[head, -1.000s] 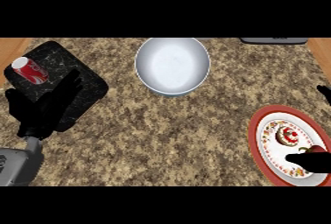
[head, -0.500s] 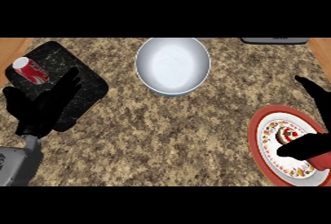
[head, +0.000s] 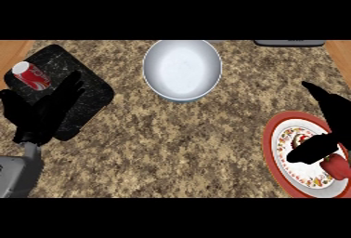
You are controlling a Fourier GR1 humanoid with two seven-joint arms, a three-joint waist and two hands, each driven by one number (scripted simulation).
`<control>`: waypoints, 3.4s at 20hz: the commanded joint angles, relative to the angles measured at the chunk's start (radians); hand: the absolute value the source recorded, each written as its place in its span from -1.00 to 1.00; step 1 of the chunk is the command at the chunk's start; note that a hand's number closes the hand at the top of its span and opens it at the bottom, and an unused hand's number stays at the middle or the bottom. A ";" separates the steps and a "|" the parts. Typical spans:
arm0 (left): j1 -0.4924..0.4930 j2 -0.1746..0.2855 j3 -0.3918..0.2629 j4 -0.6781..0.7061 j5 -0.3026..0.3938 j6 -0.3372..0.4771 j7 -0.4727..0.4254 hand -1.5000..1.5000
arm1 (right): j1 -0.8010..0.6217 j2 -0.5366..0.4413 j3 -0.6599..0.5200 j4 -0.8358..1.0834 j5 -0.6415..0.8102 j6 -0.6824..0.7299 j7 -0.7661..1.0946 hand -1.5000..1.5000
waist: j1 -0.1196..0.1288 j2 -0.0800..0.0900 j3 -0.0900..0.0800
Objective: Pick the cupcake from the plate and place it in the bowl
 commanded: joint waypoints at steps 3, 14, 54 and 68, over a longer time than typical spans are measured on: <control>0.035 -0.020 0.009 0.033 -0.030 -0.038 -0.053 0.00 | -0.011 0.019 0.013 0.011 0.012 0.093 0.126 -1.00 | -0.004 0.000 0.000; 0.049 -0.051 0.046 0.030 -0.067 -0.054 -0.055 0.00 | -0.016 0.094 -0.004 0.200 0.125 0.061 -0.006 -1.00 | 0.000 0.002 0.000; 0.009 -0.132 0.209 -0.047 -0.149 -0.180 0.078 0.00 | 0.016 0.227 -0.233 0.658 0.443 0.029 -0.505 1.00 | -0.003 0.000 0.001; -0.001 -0.173 0.229 -0.024 -0.190 -0.186 0.073 0.00 | -0.022 0.274 -0.264 0.618 0.526 0.011 -0.536 1.00 | -0.005 -0.001 0.001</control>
